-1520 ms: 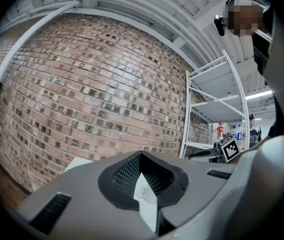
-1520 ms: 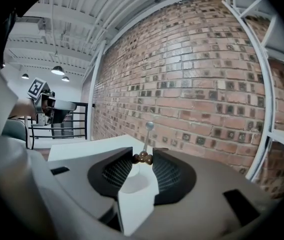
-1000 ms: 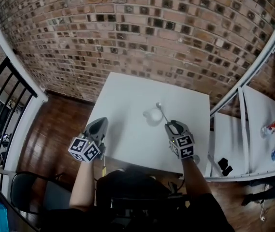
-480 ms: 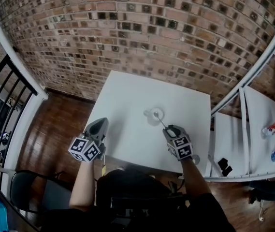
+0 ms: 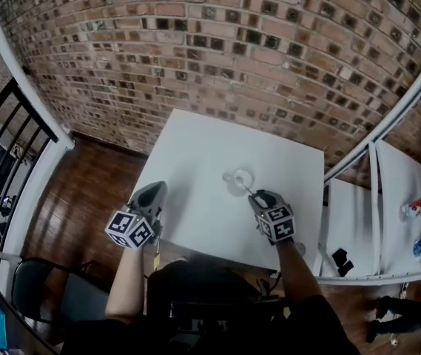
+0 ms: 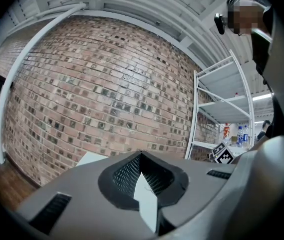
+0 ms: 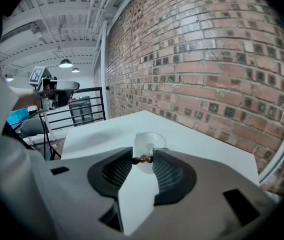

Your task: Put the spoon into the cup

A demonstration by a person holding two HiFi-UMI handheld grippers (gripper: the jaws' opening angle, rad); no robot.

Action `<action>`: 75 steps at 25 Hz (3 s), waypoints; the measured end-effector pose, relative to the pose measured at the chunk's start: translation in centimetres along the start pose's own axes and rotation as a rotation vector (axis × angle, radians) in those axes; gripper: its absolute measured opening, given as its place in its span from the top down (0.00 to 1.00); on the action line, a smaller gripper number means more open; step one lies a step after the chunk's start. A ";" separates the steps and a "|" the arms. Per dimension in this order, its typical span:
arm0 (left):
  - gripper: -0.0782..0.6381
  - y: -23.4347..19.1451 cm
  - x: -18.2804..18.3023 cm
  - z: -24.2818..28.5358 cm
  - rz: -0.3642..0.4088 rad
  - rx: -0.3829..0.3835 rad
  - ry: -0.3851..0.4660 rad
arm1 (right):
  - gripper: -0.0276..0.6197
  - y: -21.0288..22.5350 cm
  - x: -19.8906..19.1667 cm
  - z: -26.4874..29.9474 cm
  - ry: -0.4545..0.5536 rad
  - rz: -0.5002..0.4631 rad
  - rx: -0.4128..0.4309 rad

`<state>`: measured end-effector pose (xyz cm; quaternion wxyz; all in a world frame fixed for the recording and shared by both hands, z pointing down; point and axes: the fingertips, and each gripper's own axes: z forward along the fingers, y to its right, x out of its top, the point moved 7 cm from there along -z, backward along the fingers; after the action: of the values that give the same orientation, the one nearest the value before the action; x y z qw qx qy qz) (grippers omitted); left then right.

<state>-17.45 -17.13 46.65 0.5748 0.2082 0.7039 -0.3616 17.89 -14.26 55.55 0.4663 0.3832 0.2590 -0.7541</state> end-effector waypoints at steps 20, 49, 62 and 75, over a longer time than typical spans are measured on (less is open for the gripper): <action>0.89 -2.5 1.2 -1.3 0.014 0.064 0.029 | 0.72 0.0 1.1 4.1 -0.024 0.003 0.019; 0.89 2.4 0.3 3.6 0.028 -0.157 -0.020 | 0.95 4.8 -1.0 -14.0 0.380 0.274 -0.407; 0.89 2.4 -0.2 3.6 0.032 -0.152 -0.015 | 0.95 4.3 -1.5 -13.5 0.360 0.248 -0.401; 0.89 0.9 -0.8 2.4 0.019 -0.082 -0.015 | 0.95 3.8 -0.8 -10.9 0.343 0.247 -0.337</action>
<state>-15.04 -18.29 47.01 0.5915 0.1883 0.7117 -0.3287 25.23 -7.34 49.83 0.5613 0.4511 0.4074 -0.5617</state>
